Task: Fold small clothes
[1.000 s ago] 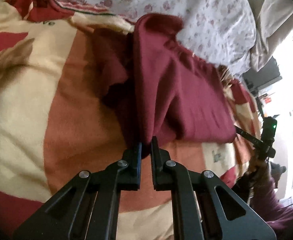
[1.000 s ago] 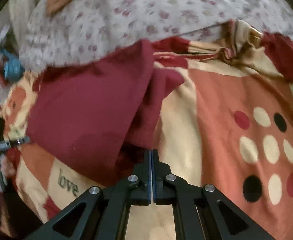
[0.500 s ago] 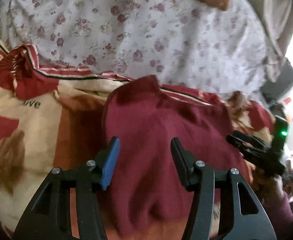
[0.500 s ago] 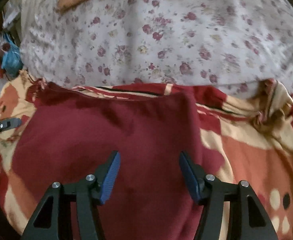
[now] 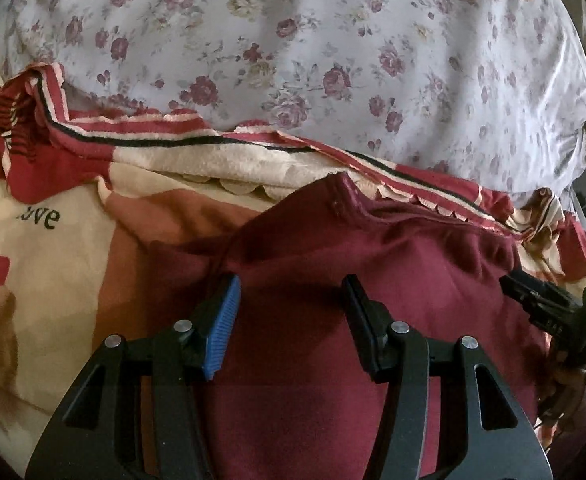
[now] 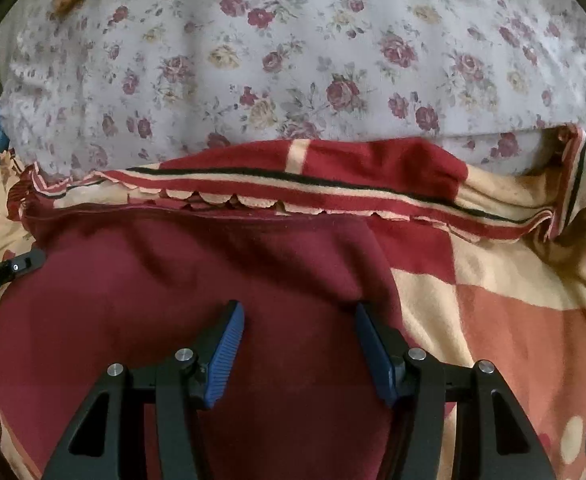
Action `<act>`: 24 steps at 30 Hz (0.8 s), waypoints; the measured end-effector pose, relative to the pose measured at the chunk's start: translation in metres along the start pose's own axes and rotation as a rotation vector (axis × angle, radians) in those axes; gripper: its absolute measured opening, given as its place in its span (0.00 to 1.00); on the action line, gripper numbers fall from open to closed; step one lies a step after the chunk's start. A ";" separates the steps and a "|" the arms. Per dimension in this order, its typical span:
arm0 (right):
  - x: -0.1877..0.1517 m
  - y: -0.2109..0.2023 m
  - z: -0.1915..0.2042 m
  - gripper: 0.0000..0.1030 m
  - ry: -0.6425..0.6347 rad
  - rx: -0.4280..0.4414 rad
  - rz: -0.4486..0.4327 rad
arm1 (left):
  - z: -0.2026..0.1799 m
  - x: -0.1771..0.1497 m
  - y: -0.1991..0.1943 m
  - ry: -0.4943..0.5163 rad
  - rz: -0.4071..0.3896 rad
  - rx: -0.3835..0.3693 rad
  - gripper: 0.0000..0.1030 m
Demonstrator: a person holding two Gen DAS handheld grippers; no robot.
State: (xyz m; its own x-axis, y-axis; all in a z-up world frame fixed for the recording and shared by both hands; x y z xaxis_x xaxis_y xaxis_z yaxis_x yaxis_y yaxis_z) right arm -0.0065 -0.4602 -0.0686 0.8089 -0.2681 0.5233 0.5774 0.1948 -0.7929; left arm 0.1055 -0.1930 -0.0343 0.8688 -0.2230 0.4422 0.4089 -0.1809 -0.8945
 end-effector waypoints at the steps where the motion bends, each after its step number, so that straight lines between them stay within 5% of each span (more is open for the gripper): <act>1: 0.000 -0.001 0.000 0.54 -0.001 -0.002 0.000 | 0.002 0.000 -0.001 -0.004 0.002 -0.004 0.51; 9: -0.002 -0.034 0.011 0.54 0.026 0.021 -0.034 | 0.005 -0.004 -0.028 -0.011 -0.014 -0.006 0.51; 14: -0.021 -0.073 0.038 0.54 -0.023 0.056 -0.042 | 0.014 -0.017 -0.055 0.047 -0.067 0.067 0.51; 24: -0.084 -0.053 0.049 0.55 -0.062 0.033 0.114 | 0.021 -0.041 -0.070 0.050 -0.065 0.080 0.51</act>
State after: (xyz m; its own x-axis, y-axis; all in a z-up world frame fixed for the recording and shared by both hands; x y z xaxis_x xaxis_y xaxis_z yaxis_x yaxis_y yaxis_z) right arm -0.0998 -0.4021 -0.0559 0.8743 -0.1836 0.4494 0.4837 0.2522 -0.8381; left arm 0.0472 -0.1507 0.0089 0.8256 -0.2615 0.5000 0.4864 -0.1194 -0.8655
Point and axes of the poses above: each gripper's, at about its wrist camera, not at the fingertips, and y roughly the way its jaws point, z to its left, x to its top, the point moved 9 cm from there along y, roughly the way its jaws point, and after that the axes turned 15 degrees about x, right-handed, at the moved point
